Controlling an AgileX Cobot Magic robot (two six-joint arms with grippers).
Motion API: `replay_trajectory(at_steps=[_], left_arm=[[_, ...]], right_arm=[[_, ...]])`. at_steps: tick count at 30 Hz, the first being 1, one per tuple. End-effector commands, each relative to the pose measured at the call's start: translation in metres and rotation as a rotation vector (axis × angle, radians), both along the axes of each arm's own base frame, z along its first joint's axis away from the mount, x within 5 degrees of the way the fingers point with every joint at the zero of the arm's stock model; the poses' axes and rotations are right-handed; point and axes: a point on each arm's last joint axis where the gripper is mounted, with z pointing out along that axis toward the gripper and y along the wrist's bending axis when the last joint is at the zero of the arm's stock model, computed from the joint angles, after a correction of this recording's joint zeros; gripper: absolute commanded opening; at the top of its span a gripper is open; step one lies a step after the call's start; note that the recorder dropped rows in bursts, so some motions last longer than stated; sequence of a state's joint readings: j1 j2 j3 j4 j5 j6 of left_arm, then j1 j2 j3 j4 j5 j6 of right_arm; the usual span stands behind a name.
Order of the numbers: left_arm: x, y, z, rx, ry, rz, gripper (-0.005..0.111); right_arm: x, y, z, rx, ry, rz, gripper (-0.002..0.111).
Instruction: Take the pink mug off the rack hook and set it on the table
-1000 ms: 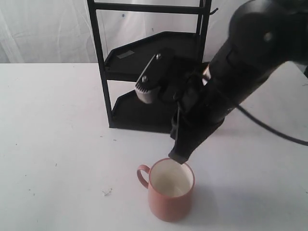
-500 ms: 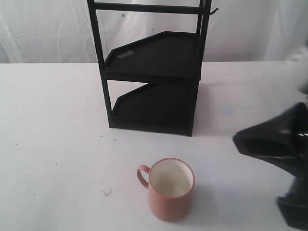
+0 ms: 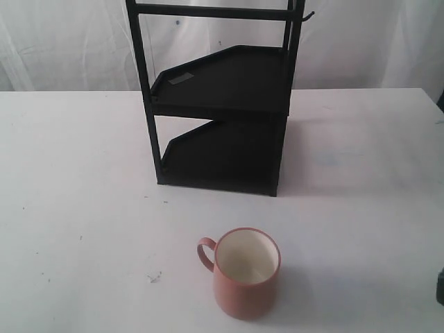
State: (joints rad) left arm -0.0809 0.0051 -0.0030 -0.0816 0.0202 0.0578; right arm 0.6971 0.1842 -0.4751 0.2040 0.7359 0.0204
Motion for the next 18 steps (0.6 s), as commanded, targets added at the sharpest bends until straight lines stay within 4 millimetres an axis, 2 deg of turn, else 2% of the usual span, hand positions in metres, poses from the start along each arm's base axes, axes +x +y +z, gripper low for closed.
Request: replay_trajectory(at_steps=[1,8,15,18], left_arm=[[0.000,0.000,-0.001,-0.005,0.002,0.003,0.000],[0.000,0.000,-0.001,-0.005,0.002,0.003,0.000],[0.000,0.000,-0.001,-0.005,0.002,0.003,0.000],[0.000,0.000,-0.001,-0.005,0.002,0.003,0.000]], right_arm=[[-0.002,-0.001,-0.006,0.105,0.060,-0.037,0.000],[-0.002,-0.002,-0.006,0.107,0.062,-0.041,0.000],[0.004,-0.005,0.001,0.110,-0.068,-0.081,0.000],[0.012,-0.003,-0.005,0.113,-0.161,-0.112,0.000]])
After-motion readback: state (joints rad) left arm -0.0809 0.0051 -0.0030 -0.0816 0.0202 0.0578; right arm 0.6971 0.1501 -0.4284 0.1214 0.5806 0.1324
